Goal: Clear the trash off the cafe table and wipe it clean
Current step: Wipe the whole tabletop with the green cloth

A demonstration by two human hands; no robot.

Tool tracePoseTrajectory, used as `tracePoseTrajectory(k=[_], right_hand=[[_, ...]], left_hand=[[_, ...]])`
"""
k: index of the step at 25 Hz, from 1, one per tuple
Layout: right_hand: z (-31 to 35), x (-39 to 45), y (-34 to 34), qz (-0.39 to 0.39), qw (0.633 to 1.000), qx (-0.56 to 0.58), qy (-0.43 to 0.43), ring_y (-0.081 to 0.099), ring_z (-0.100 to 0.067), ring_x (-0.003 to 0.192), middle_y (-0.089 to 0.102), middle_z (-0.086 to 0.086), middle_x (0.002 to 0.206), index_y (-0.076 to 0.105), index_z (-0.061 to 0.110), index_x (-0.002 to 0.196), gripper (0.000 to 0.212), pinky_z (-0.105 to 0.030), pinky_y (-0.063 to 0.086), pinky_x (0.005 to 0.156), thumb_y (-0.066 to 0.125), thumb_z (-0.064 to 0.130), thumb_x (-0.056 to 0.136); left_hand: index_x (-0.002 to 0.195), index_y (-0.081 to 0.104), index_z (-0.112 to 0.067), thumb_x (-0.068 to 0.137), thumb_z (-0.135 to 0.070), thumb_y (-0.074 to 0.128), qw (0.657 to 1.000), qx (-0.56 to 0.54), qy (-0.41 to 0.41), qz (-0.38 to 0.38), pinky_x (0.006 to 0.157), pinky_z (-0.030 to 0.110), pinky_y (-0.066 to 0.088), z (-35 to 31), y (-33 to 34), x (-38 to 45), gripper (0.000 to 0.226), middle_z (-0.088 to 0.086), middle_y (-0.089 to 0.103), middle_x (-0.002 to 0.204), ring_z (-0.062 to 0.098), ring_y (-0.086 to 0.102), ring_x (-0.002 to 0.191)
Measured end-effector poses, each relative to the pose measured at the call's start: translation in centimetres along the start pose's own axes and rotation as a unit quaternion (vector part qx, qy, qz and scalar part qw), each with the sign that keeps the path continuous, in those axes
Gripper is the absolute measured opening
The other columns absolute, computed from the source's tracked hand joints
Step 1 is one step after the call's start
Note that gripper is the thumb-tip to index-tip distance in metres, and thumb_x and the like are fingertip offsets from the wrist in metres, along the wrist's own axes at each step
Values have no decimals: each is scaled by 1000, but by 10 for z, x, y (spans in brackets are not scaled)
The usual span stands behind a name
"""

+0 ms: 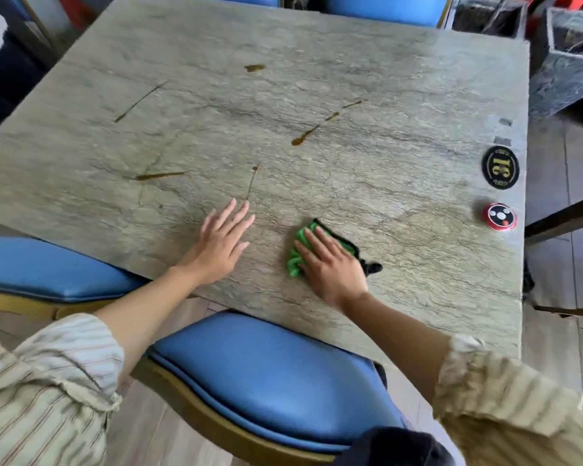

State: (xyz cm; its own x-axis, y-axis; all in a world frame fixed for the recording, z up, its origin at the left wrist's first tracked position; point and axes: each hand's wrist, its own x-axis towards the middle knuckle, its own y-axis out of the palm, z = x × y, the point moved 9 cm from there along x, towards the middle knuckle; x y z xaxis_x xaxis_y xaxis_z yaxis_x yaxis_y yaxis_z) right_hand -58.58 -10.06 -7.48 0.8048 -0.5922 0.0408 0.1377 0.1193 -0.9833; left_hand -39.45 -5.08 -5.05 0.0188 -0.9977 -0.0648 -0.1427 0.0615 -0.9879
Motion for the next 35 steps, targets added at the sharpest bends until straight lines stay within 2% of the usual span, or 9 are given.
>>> tracePoseTrajectory(k=[2, 4, 9, 12, 17, 19, 24, 28, 35], right_hand=[[-24, -1, -5, -19, 996, 9, 84, 23, -27, 145, 33, -7, 153, 40, 18, 144, 53, -44, 35, 112, 47, 37, 96], [-27, -17, -11, -51, 995, 8, 85, 24, -26, 144, 34, -7, 153, 42, 18, 143, 50, -44, 37, 110, 45, 37, 97], [52, -33, -5, -45, 982, 30, -183, 30, -27, 142, 38, -7, 151, 49, 18, 139, 46, -42, 34, 113, 43, 40, 99], [97, -3, 14, -11, 968, 36, -247, 26, -26, 144, 35, -5, 153, 46, 19, 142, 46, -40, 28, 116, 42, 39, 100], [69, 51, 6, -33, 997, 34, 56, 31, -26, 141, 40, -6, 149, 50, 18, 139, 49, -44, 41, 107, 42, 34, 93], [63, 40, 1, -58, 993, 53, 88, 35, -26, 140, 43, -6, 148, 53, 17, 135, 45, -43, 44, 104, 48, 29, 92], [102, -9, 4, -18, 976, 42, -211, 32, -22, 142, 39, -2, 150, 54, 19, 135, 42, -38, 39, 109, 45, 38, 99], [149, 28, 16, -5, 956, 40, -289, 24, -24, 145, 32, -4, 154, 45, 16, 142, 45, -39, 30, 115, 44, 34, 101], [121, 161, 22, 12, 999, 40, -25, 16, -23, 146, 26, -3, 157, 37, 16, 146, 52, -41, 31, 114, 32, 31, 97]], left_hand=[[145, 34, -16, 96, -38, 33, 999, -4, -6, -37, 115, 51, 14, 24, -4, -14, 54, 2, 20, 158, 19, 7, 148], [146, 32, -16, 96, -39, 35, 997, -11, -40, -64, 115, 51, 15, 49, -2, -30, 56, 2, 20, 158, 19, 9, 148], [146, 32, -13, 97, -41, 30, 986, -53, -126, -100, 117, 53, 9, 86, 12, -59, 57, 3, 17, 159, 18, 7, 148], [144, 36, -11, 96, -41, 31, 978, -68, -144, -134, 116, 54, 7, 92, 7, -59, 56, 8, 18, 159, 22, 11, 148], [143, 38, -13, 96, -42, 31, 973, -79, -151, -153, 116, 57, 8, 96, 5, -60, 55, 8, 14, 160, 21, 10, 148], [142, 39, -14, 96, -43, 31, 968, -77, -170, -166, 116, 56, 9, 102, 2, -61, 54, 7, 16, 159, 20, 12, 148], [136, 47, -15, 97, -43, 28, 957, -64, -215, -182, 115, 55, 10, 129, -3, -59, 52, 5, 29, 155, 19, 20, 146], [134, 51, -14, 99, -37, 28, 951, -77, -217, -205, 115, 52, 15, 135, 1, -62, 48, 5, 37, 151, 19, 28, 143], [135, 50, -14, 98, -30, 30, 950, -85, -219, -208, 115, 51, 17, 137, 1, -61, 45, 4, 38, 151, 18, 29, 142]])
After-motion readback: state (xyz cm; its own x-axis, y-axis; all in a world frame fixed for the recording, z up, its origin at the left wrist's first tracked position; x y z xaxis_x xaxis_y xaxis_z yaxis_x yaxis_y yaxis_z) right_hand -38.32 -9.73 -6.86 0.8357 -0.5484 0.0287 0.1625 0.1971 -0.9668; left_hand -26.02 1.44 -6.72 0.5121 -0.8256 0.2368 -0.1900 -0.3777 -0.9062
